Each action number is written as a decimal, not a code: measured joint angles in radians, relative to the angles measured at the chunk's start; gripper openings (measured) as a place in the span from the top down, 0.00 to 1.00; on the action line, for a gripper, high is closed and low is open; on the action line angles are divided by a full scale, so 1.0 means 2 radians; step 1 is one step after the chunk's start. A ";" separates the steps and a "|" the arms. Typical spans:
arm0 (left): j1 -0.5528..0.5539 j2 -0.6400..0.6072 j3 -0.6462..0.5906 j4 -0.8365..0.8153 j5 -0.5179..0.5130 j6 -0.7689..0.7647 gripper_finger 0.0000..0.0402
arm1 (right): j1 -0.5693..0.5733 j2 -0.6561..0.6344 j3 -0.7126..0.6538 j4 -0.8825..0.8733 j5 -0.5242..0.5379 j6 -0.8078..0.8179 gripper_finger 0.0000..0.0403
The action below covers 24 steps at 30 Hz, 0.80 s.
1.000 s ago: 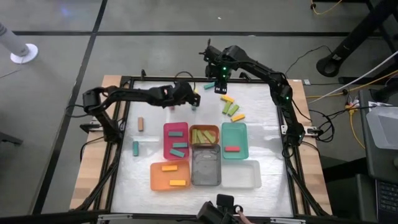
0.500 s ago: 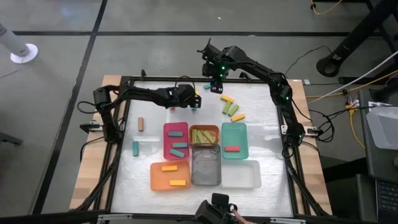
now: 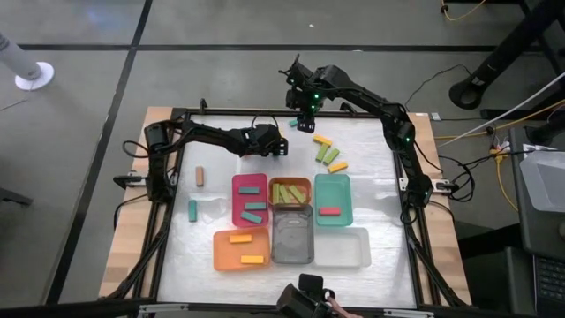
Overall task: Sort blocks
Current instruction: Put the middle blue block into the pink bin
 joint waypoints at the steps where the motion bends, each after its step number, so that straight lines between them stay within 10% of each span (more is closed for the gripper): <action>1: 0.000 0.001 0.000 0.000 0.001 0.000 0.56 | 0.000 0.000 0.000 0.000 0.000 0.000 0.48; 24: 0.011 -0.002 0.031 -0.086 0.058 0.092 0.81 | 0.000 0.000 0.000 -0.001 -0.004 0.000 0.48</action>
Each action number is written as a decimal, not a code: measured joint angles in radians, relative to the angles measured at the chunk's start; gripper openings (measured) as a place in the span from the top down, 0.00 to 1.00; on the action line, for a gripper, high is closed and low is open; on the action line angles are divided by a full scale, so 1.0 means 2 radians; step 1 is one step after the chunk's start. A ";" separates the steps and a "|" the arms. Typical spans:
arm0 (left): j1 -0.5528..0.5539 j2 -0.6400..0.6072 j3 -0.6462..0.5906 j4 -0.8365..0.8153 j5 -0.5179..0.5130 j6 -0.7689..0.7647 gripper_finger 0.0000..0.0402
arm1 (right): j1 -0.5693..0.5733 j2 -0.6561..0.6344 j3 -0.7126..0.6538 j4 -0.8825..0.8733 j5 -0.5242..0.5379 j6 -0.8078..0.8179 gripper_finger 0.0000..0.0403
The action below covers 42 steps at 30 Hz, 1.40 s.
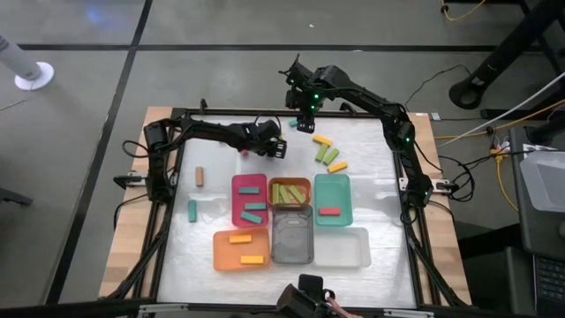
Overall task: Sort blocks
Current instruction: Put the middle blue block into the pink bin
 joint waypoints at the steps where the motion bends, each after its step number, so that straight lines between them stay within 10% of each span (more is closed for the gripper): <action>1: 0.002 -0.003 0.003 -0.001 0.012 0.009 0.80 | 0.000 0.000 0.000 0.000 -0.001 0.000 0.48; 21: 0.008 -0.207 0.022 -0.171 0.268 0.214 0.78 | -0.005 0.000 0.000 -0.030 -0.034 0.004 0.48; 42: -0.157 -0.238 0.015 -0.307 0.248 0.273 0.72 | -0.021 0.001 -0.207 0.095 0.010 0.042 0.48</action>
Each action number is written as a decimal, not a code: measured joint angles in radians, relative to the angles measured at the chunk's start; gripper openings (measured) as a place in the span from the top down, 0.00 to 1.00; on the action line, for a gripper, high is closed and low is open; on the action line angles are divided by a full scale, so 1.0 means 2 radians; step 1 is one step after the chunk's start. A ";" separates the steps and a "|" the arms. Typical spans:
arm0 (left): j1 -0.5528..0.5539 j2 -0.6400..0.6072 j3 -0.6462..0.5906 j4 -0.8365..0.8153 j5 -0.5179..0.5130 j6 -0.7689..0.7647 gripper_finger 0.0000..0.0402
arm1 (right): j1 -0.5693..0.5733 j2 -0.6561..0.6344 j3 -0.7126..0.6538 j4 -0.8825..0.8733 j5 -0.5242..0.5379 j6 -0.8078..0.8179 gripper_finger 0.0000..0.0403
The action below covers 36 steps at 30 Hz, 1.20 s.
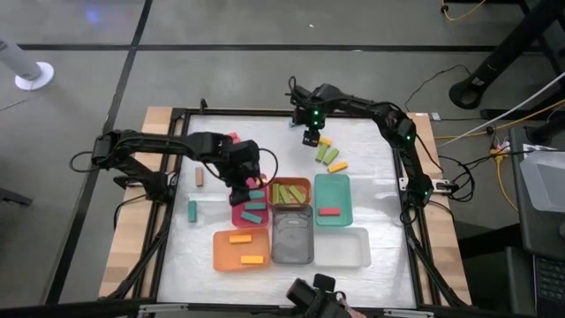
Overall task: Sort blocks
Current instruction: Put the middle blue block into the pink bin, then put the top right yellow block into the bottom orange bin
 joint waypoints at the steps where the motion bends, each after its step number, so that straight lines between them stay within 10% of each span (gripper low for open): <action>1: -0.004 0.000 0.000 0.000 -0.001 0.000 0.72 | 0.000 0.000 -0.008 0.004 0.008 0.001 0.48; 36: -0.066 0.010 0.000 -0.058 -0.173 -0.048 0.63 | -0.009 -0.001 -0.058 0.035 0.039 0.045 0.48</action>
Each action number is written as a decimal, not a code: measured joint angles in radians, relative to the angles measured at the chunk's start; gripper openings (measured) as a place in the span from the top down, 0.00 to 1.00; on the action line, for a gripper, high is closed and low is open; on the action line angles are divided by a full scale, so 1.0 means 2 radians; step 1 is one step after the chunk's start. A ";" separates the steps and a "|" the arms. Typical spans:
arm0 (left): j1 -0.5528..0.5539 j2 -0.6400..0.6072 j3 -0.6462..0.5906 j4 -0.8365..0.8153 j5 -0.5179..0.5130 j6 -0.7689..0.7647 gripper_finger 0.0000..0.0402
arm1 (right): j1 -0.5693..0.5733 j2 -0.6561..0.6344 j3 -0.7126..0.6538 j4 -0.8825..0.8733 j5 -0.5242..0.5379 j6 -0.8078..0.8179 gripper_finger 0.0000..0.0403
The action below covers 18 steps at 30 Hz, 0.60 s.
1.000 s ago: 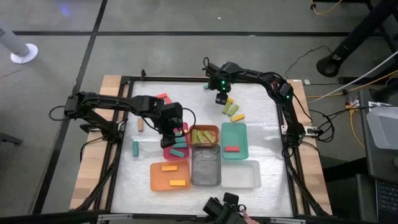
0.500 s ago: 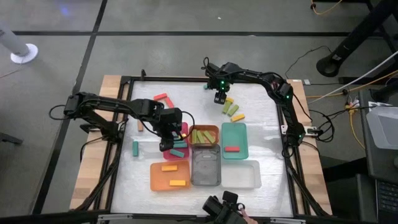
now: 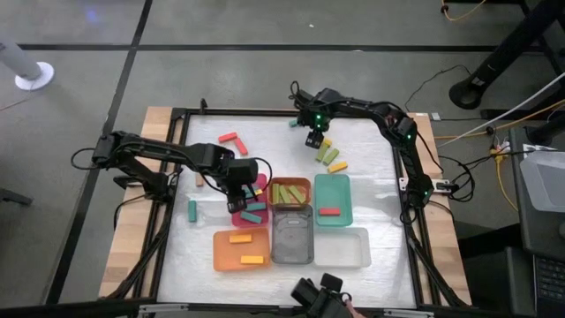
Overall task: Sort blocks
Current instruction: Put the top right yellow block into the bottom orange bin
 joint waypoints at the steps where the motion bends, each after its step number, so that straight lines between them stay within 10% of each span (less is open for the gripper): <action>1: 0.000 0.000 0.000 0.000 0.000 0.003 0.63 | 0.000 0.000 -0.007 0.004 -0.004 0.000 0.48; 11: 0.000 0.000 0.000 -0.002 0.001 0.011 0.65 | 0.000 -0.003 -0.061 0.052 -0.011 0.000 0.50; 18: 0.000 -0.010 0.000 -0.004 0.002 0.005 0.65 | 0.000 -0.003 -0.062 0.060 -0.023 0.000 0.75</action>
